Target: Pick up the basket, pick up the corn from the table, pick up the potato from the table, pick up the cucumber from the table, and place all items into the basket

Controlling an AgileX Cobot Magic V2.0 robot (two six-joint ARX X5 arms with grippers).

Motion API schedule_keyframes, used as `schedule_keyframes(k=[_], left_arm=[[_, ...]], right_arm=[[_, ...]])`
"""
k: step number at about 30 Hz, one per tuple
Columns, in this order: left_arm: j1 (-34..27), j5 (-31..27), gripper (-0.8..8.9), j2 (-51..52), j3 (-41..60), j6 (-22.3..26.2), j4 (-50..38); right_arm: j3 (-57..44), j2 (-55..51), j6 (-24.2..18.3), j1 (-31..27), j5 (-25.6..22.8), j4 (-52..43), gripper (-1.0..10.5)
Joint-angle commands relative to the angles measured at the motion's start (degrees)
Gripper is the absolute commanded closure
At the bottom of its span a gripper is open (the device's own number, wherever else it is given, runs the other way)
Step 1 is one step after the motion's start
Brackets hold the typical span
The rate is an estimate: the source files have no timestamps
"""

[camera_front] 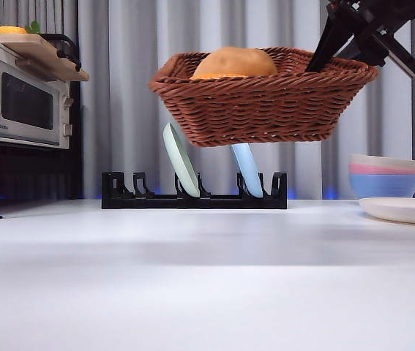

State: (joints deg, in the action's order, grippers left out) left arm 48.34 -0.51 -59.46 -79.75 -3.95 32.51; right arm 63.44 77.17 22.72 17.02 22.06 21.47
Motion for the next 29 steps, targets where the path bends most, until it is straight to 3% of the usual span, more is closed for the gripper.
schedule_keyframes(k=[1,8,15,21,23,26,27,29], left_arm=[[-0.33,-4.9,8.21,-4.5,0.13,3.1,-2.47],[-2.97,-10.51,8.21,-18.73,-3.8,7.21,-1.97],[-6.12,-9.88,8.21,-27.74,-5.18,8.17,0.17],[-6.86,-9.94,8.08,-29.66,-5.18,8.31,2.1],[-6.86,-9.94,7.03,-29.66,-5.18,8.28,1.75],[-7.1,-10.01,2.72,-29.66,-5.18,8.28,1.64],[-7.45,-9.99,2.18,-29.66,-5.18,8.28,1.66],[-7.85,-9.99,2.17,-29.66,-5.18,8.28,1.73]], right_arm=[[0.81,-0.46,0.81,1.29,0.48,-0.55,9.6],[0.81,-0.46,0.81,4.96,0.46,1.05,9.6],[0.81,-0.46,0.77,6.05,0.46,2.95,9.6],[0.81,-0.46,0.77,6.05,0.48,3.04,9.6],[0.81,-0.46,0.77,6.05,0.48,3.04,9.6],[0.81,-0.46,0.79,6.05,0.55,3.04,9.6],[0.81,-0.46,0.79,6.05,0.55,3.06,9.6],[0.81,-0.46,0.79,6.05,0.55,3.08,9.6]])
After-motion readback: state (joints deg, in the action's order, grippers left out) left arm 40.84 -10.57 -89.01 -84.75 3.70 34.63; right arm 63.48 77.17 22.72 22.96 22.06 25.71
